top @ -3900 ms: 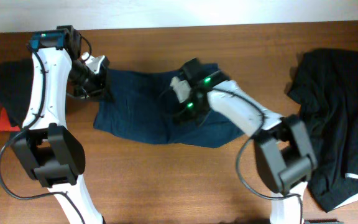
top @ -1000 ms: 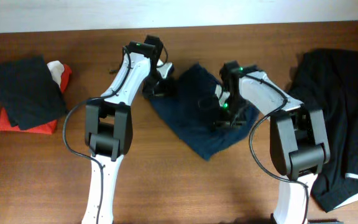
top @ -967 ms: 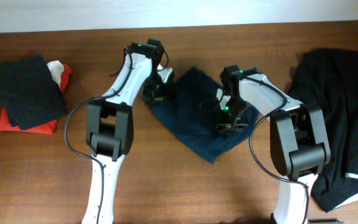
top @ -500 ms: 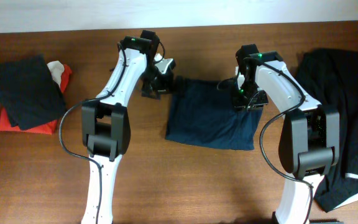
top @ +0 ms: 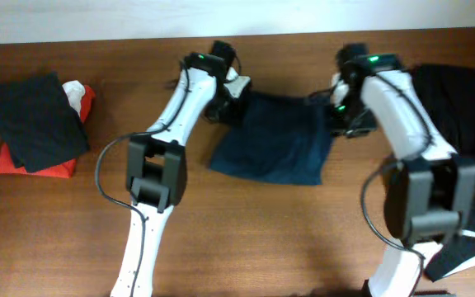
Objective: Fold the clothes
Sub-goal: 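Carry the bundle with the left gripper onto the left stack and release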
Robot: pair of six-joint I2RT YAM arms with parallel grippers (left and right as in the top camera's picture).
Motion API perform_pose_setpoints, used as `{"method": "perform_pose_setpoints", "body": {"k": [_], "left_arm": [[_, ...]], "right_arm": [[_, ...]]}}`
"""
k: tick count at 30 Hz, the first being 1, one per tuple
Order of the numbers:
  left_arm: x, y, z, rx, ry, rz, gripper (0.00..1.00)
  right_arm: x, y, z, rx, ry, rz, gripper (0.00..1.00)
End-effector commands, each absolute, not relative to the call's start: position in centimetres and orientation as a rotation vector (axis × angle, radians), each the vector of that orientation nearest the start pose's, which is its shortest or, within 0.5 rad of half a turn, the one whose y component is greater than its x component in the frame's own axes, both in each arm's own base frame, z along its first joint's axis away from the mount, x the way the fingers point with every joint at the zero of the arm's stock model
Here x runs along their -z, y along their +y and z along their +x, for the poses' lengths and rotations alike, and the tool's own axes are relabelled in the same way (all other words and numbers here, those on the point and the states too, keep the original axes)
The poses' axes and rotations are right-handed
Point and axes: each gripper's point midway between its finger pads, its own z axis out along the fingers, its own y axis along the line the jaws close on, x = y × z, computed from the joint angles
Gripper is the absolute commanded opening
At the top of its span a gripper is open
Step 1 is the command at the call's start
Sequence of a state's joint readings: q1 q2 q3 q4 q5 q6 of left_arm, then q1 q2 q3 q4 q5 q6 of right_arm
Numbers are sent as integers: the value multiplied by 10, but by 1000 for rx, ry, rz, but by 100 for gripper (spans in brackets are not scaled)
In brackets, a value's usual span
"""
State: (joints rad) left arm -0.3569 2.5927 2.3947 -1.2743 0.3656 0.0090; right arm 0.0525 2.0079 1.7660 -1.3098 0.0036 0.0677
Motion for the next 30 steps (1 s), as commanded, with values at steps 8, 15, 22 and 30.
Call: {"method": "perform_pose_setpoints", "body": {"k": [8,15,22,30], "left_arm": [[-251,125,488,-505,2627,-243,0],[-260,223,478,-435,2513,-502,0],[-249,283,447,-400,2502,-671,9],[-229,283,445,-184,2517,-683,96]], "right_arm": [[-153,-46,375,16,3040,285,36],[-153,-46,373,16,3050,286,36],[-153,-46,368,15,3068,287,36],[-152,-45,367,14,3073,288,36]]}}
